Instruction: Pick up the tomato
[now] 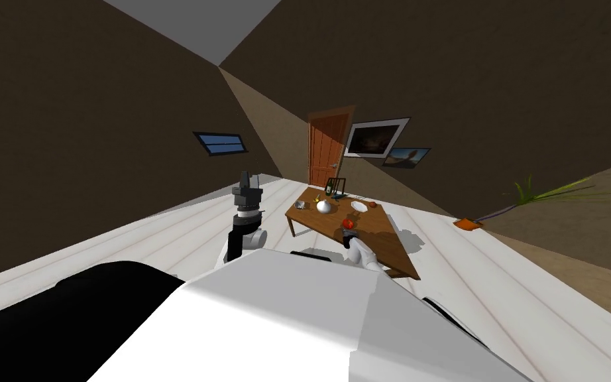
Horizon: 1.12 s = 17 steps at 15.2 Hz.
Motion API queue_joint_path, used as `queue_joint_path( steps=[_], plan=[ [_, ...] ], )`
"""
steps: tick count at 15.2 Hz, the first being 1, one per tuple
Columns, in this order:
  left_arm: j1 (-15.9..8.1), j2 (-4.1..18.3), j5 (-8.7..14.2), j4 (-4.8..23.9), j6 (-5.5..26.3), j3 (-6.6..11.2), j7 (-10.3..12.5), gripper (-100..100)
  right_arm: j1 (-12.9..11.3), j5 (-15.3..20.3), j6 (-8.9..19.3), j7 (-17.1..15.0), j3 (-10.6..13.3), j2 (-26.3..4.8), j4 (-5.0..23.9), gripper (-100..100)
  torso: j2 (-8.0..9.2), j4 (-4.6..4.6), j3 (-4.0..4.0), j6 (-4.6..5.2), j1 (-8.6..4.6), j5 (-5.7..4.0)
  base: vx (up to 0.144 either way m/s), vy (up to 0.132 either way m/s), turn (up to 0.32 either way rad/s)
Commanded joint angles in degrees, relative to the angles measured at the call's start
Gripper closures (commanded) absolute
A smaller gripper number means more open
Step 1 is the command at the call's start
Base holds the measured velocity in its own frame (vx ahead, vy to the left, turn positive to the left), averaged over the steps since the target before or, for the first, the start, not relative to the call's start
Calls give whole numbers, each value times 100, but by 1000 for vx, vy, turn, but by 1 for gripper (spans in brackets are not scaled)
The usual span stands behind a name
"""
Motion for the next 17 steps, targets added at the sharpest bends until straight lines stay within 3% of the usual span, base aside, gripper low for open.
queue_joint_path(
  steps=[1, 2, 7, 17],
  plan=[
    [0, 0, 0, 0, 0, 0, 0, 0, -134, 154, 229, 56, 116, 9, 286, -100, 0, 0, 0, 0, 0, 0, 12, 10, 111],
    [0, 0, 0, 0, 0, 0, 0, 0, -134, 154, 229, 56, 116, 9, 296, -100, 0, 0, 0, -2, 0, 0, 13, 8, 132],
    [0, 0, 0, 0, 0, 0, 0, 0, -427, 527, 723, 169, 378, 40, 960, -100, -2, 0, -1, -1, 2, 1, 16, 11, 158],
    [0, 0, 0, 0, 0, 0, 0, 0, -748, 952, 1282, 299, 695, 128, 1740, -100, -3, 0, -2, -3, 4, 1, 20, 11, 121]
  ],
)
